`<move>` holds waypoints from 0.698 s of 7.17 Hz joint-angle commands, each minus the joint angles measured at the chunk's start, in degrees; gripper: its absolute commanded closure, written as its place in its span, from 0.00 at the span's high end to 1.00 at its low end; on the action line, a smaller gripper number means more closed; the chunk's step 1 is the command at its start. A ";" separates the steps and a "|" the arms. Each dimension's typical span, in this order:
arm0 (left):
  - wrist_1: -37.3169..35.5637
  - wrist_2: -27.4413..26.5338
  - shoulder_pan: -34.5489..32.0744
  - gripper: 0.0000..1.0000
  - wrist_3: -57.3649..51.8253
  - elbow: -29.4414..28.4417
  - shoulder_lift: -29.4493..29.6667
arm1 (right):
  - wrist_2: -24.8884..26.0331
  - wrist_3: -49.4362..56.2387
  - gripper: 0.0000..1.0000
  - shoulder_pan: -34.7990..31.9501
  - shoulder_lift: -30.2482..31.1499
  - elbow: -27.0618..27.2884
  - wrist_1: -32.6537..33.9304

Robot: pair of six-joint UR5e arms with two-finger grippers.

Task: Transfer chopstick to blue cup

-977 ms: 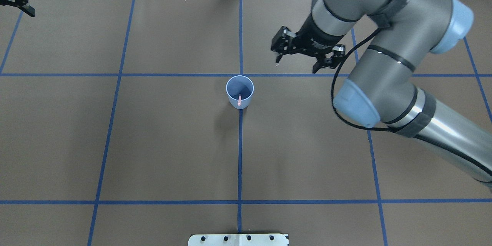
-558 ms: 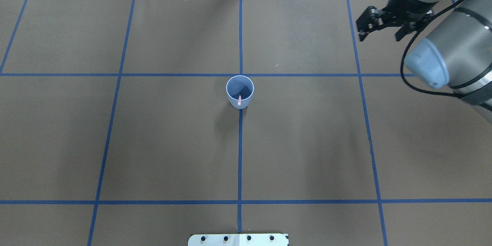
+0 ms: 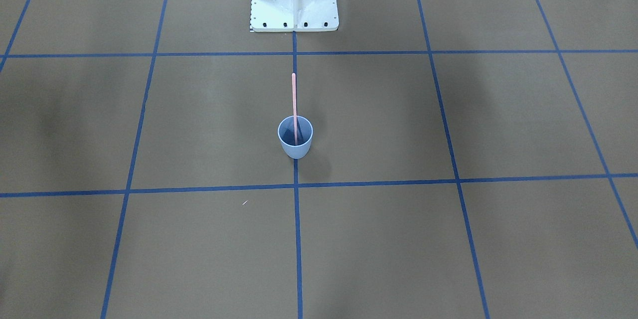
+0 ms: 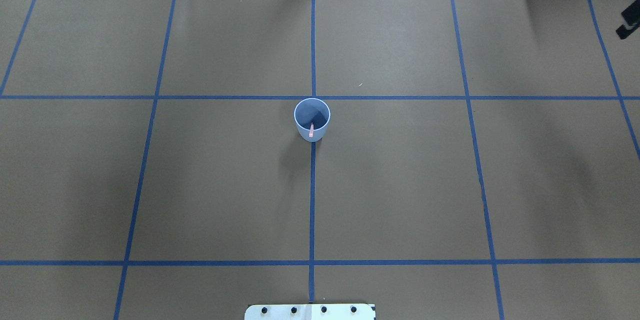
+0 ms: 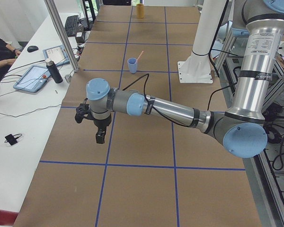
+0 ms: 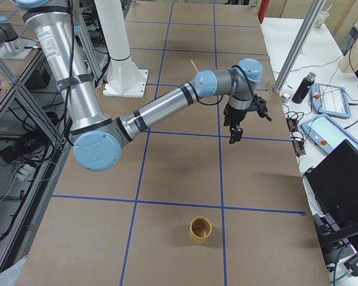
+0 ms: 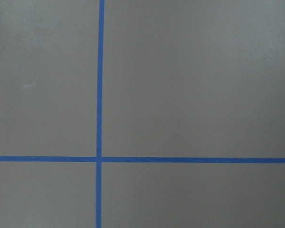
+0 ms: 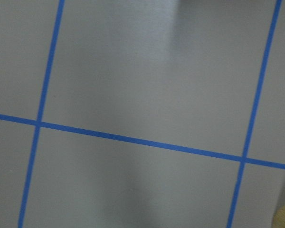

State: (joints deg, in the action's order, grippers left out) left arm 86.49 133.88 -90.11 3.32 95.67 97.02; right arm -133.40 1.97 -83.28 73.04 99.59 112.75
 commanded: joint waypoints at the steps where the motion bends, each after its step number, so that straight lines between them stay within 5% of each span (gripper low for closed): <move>1: 2.61 -0.02 -3.14 0.99 -1.74 -1.37 -4.80 | -1.52 6.47 1.00 -4.78 5.87 -2.46 -1.90; 5: 3.42 -0.28 -3.23 0.99 -1.03 -2.24 -7.10 | -0.81 7.17 1.00 -6.97 12.48 -9.38 -16.65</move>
State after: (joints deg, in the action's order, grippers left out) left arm 89.89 133.61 -93.30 2.05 93.61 89.91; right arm -134.26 8.77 -88.99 84.46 93.36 100.99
